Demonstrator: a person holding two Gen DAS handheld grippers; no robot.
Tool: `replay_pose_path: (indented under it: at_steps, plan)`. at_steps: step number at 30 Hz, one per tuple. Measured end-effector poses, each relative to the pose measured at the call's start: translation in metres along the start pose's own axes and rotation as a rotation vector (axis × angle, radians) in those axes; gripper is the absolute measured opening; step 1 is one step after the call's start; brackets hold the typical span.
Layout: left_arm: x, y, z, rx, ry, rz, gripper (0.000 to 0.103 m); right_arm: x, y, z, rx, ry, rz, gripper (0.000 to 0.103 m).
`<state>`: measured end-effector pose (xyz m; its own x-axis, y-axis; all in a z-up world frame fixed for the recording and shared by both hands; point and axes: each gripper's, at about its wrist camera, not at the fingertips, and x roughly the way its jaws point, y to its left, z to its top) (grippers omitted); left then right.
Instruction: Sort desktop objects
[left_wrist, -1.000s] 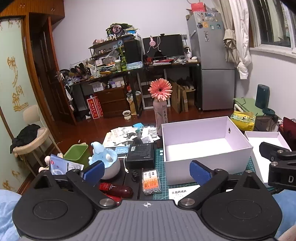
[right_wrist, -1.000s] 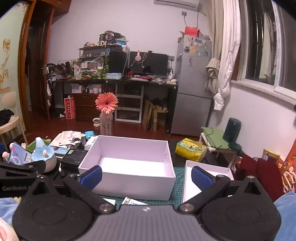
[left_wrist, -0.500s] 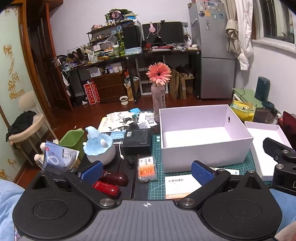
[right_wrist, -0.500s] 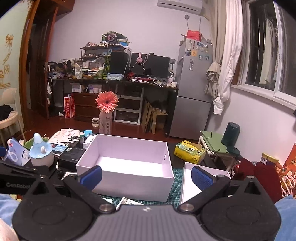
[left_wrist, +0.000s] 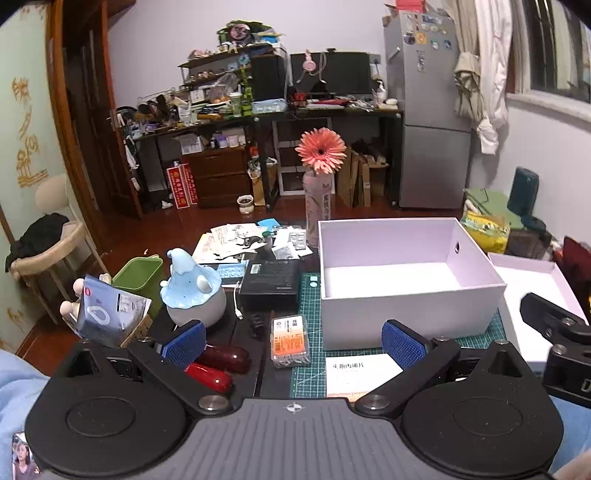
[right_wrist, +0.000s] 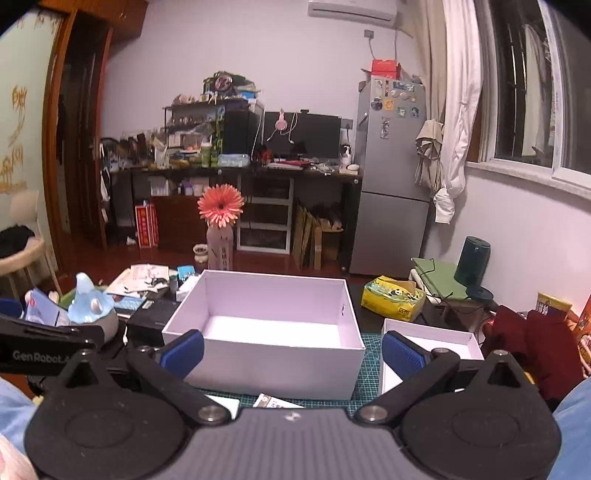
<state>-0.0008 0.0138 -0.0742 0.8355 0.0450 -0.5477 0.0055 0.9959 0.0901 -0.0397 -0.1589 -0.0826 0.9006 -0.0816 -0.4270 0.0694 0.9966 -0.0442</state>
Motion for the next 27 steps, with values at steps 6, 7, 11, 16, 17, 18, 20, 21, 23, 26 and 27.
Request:
replay_pose_path:
  at_steps: [6,7,11,16,17,18,20,21,23,26,27]
  plan:
    - [0.005,-0.007,-0.003,0.094,0.003,0.001,0.103,0.001,-0.010,-0.005,0.031,-0.003,0.086,0.103]
    - [0.006,-0.007,-0.004,0.104,0.003,0.006,0.103,0.002,-0.011,-0.005,0.042,0.004,0.102,0.103]
    - [0.007,-0.004,-0.008,0.099,0.013,-0.008,0.103,0.005,-0.013,-0.008,0.065,0.032,0.132,0.103]
    - [0.007,0.011,-0.008,0.039,0.025,-0.073,0.103,0.005,-0.008,-0.012,0.047,0.022,0.137,0.103]
    - [0.007,0.012,-0.008,0.039,0.023,-0.073,0.103,0.004,-0.007,-0.014,0.050,0.012,0.151,0.103]
    - [0.006,0.014,-0.009,0.042,0.019,-0.073,0.103,0.004,-0.008,-0.015,0.052,0.003,0.170,0.103]
    - [0.005,0.016,-0.011,0.050,0.016,-0.071,0.103,0.003,-0.008,-0.018,0.059,-0.017,0.216,0.103]
    - [0.005,0.017,-0.012,0.056,0.016,-0.067,0.103,0.004,-0.009,-0.019,0.062,-0.023,0.237,0.103]
    - [0.004,0.018,-0.015,0.070,0.011,-0.060,0.103,0.004,-0.008,-0.020,0.056,-0.031,0.258,0.103]
    - [0.002,0.019,-0.021,0.093,-0.019,-0.037,0.103,0.004,-0.001,-0.022,0.006,-0.037,0.228,0.103]
    - [0.002,0.019,-0.022,0.099,-0.024,-0.032,0.103,0.005,0.001,-0.022,-0.004,-0.035,0.220,0.103]
